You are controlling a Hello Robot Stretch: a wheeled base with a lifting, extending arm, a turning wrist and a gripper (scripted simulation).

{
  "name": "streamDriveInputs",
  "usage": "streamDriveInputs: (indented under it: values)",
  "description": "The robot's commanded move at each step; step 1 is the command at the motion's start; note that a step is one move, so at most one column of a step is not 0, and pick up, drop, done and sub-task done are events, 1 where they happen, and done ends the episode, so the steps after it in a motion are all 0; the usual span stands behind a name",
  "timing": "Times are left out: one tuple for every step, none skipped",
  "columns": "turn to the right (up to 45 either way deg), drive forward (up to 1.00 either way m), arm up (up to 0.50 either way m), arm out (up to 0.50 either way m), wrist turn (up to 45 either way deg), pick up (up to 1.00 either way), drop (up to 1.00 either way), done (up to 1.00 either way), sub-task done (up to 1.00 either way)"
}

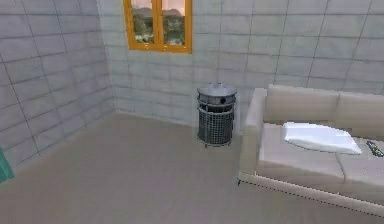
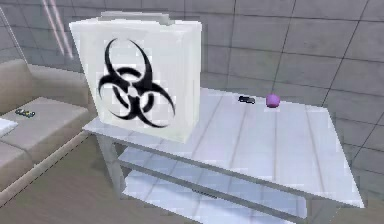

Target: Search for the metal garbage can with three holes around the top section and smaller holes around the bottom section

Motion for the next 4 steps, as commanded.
streamDriveInputs:
  values:
    - [3.0,0.0,0.0,0.0,0.0,0.0,0.0,0.0,0.0]
    - [45.0,0.0,0.0,0.0,0.0,0.0,0.0,0.0,0.0]
    - [45.0,0.0,0.0,0.0,0.0,0.0,0.0,0.0,0.0]
    - [15.0,0.0,0.0,0.0,0.0,0.0,0.0,0.0,0.0]
